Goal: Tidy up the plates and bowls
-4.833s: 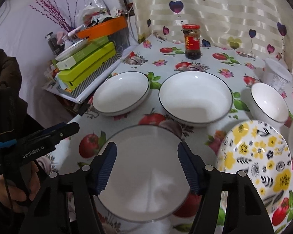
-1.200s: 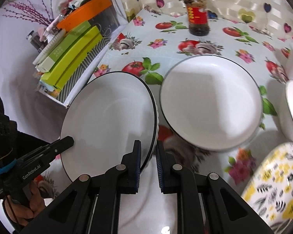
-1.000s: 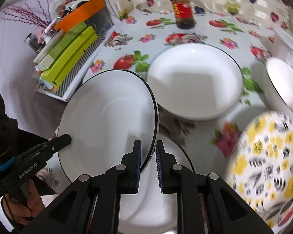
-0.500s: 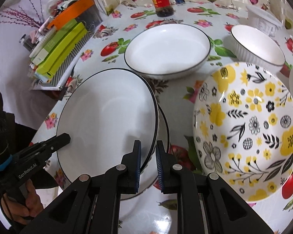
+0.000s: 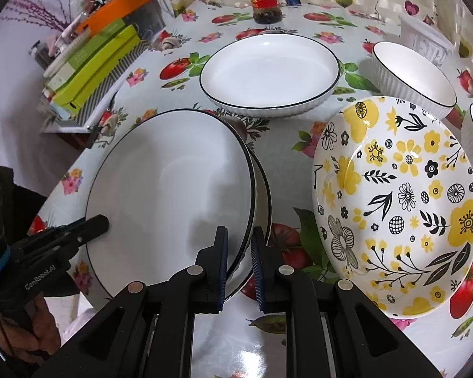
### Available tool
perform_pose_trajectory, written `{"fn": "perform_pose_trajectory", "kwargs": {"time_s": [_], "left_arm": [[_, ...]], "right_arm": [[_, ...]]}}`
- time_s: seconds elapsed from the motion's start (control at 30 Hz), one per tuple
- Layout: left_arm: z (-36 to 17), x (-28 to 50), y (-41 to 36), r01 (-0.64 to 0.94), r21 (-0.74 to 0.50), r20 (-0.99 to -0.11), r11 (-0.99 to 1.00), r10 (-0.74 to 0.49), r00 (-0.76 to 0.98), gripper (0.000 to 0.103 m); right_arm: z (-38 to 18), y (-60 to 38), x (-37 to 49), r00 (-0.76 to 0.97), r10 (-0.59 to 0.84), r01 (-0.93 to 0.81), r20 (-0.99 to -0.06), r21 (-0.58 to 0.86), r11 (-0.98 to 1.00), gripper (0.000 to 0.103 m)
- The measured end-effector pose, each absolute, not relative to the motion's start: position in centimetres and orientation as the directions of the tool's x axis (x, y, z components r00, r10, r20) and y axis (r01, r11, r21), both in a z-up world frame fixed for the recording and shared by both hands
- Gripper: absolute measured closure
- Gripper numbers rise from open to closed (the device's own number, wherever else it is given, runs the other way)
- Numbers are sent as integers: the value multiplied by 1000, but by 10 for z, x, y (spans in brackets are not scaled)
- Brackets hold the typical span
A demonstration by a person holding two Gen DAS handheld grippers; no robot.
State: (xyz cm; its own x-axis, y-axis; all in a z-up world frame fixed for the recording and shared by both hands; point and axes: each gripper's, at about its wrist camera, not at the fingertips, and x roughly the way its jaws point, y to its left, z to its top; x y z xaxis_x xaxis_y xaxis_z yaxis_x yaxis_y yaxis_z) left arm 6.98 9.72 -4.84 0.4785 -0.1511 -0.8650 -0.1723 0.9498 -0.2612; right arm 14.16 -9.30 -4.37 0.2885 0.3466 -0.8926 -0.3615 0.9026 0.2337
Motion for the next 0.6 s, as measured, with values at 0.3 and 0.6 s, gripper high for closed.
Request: {"fn": "perform_pose_trajectory", "kwargs": {"time_s": [0.3,0.6], "left_arm": [[-49,71,96,-161,-252,-869,954,-150,472,87],[-48,70,93,-150,-234,-868,961,-137,477,85]], "right_arm": [[-41,-80,136,335,260,-396,-905,115,911,86],[-42,-78,130,383,207,-404,-900,39,914,83]]}}
